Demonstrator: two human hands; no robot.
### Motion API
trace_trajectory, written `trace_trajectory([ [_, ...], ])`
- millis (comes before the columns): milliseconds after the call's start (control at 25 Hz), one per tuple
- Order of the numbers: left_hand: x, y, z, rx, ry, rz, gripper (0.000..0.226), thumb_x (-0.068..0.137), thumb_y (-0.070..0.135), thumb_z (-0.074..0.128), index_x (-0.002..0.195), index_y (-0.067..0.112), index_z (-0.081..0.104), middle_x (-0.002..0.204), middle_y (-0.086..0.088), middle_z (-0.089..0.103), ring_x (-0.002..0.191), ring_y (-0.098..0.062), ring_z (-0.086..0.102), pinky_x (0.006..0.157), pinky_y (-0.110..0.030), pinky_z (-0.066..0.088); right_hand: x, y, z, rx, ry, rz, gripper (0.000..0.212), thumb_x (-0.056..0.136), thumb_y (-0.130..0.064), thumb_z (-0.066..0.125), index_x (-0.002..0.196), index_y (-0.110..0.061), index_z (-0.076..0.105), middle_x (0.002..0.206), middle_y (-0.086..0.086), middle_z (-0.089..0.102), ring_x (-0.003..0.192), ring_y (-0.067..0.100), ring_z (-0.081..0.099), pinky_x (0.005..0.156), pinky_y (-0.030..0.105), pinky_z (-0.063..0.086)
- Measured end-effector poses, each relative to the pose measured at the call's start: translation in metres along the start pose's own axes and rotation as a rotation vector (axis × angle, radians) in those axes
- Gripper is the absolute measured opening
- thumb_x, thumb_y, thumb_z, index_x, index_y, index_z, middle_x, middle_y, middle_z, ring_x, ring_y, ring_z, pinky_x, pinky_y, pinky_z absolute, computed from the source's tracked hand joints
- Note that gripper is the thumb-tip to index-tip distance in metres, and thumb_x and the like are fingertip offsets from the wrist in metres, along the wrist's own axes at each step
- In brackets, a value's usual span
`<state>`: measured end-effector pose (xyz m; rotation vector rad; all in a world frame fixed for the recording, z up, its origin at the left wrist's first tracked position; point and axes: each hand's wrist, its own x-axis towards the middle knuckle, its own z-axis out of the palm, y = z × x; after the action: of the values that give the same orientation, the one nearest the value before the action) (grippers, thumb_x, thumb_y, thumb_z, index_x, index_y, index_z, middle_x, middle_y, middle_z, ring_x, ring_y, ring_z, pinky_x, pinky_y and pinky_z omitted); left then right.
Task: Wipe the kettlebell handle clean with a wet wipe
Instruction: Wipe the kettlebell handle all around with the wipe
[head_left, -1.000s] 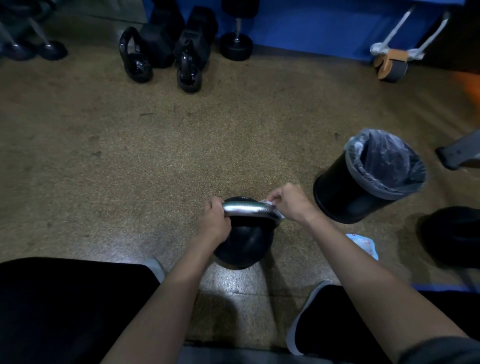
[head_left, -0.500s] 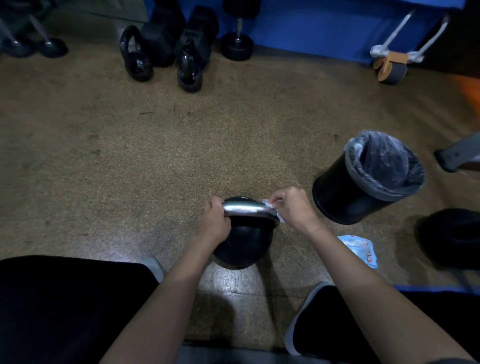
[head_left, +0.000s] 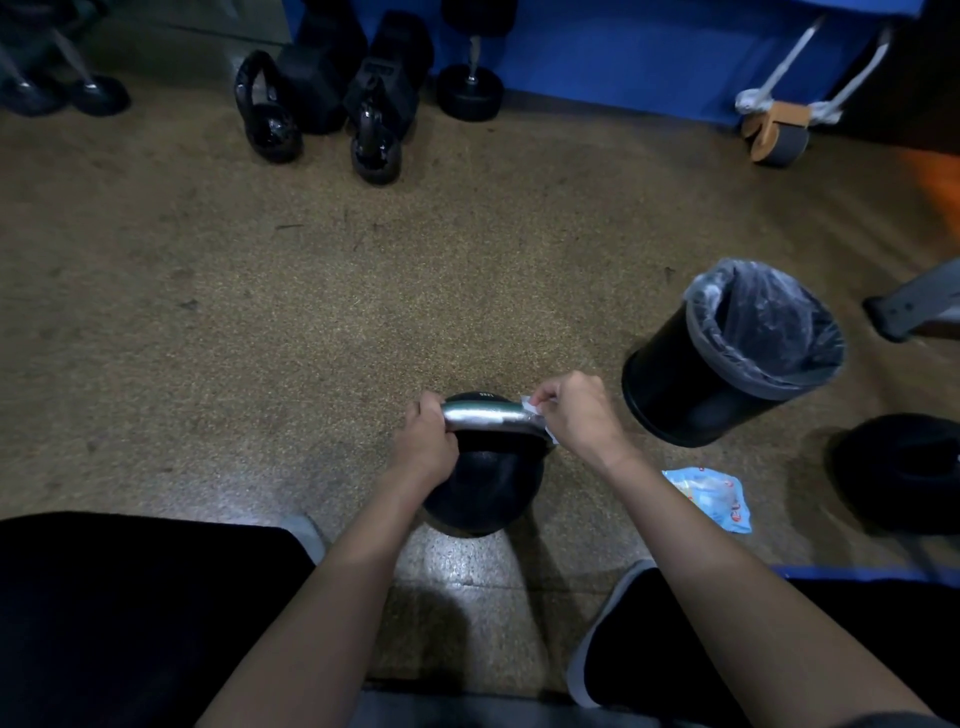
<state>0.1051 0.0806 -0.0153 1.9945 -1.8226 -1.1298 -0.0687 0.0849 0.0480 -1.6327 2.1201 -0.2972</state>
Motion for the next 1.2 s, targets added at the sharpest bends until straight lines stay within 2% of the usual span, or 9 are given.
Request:
trace_trajectory([
  [240, 0.0, 0.0, 0.001, 0.008, 0.002, 0.005, 0.033, 0.088, 0.009, 0.044, 0.12, 0.013, 0.038, 0.128, -0.015, 0.043, 0.109, -0.039, 0.052, 0.095, -0.046, 0.043, -0.001, -0.001, -0.002, 0.004, 0.016, 0.016, 0.021, 0.086, -0.003, 0.057, 0.089, -0.014, 0.075, 0.097, 0.009, 0.072, 0.093, 0.024, 0.066, 0.08, 0.019, 0.045],
  [400, 0.0, 0.0, 0.0, 0.007, -0.004, -0.006, 0.034, 0.088, 0.009, 0.044, 0.121, 0.014, 0.038, 0.129, -0.014, 0.043, 0.109, -0.038, 0.052, 0.096, -0.046, 0.043, -0.009, 0.002, -0.001, -0.015, 0.01, -0.041, 0.019, 0.084, -0.004, 0.058, 0.088, -0.014, 0.074, 0.096, 0.01, 0.073, 0.093, 0.027, 0.066, 0.081, 0.024, 0.048],
  [560, 0.0, -0.001, 0.001, 0.002, 0.0, -0.006, 0.034, 0.087, 0.008, 0.045, 0.12, 0.014, 0.039, 0.128, -0.015, 0.044, 0.11, -0.038, 0.052, 0.097, -0.046, 0.042, -0.007, 0.003, -0.004, -0.001, 0.014, -0.004, 0.019, 0.084, -0.005, 0.057, 0.086, -0.014, 0.074, 0.093, 0.011, 0.072, 0.091, 0.026, 0.066, 0.072, 0.018, 0.041],
  [720, 0.0, -0.001, 0.0, -0.003, -0.002, -0.007, 0.034, 0.087, 0.008, 0.044, 0.12, 0.015, 0.038, 0.128, -0.014, 0.043, 0.11, -0.037, 0.051, 0.097, -0.045, 0.042, -0.012, -0.001, -0.001, -0.029, 0.006, -0.057, 0.019, 0.084, -0.004, 0.058, 0.088, -0.014, 0.074, 0.096, 0.009, 0.072, 0.093, 0.025, 0.065, 0.08, 0.022, 0.046],
  [1200, 0.001, -0.002, 0.001, 0.011, 0.003, 0.003, 0.033, 0.088, 0.01, 0.045, 0.12, 0.015, 0.038, 0.127, -0.013, 0.044, 0.111, -0.036, 0.051, 0.096, -0.046, 0.043, -0.01, -0.001, -0.004, -0.002, 0.035, -0.026, 0.018, 0.084, -0.006, 0.059, 0.087, -0.012, 0.075, 0.095, 0.011, 0.073, 0.093, 0.026, 0.065, 0.078, 0.021, 0.045],
])
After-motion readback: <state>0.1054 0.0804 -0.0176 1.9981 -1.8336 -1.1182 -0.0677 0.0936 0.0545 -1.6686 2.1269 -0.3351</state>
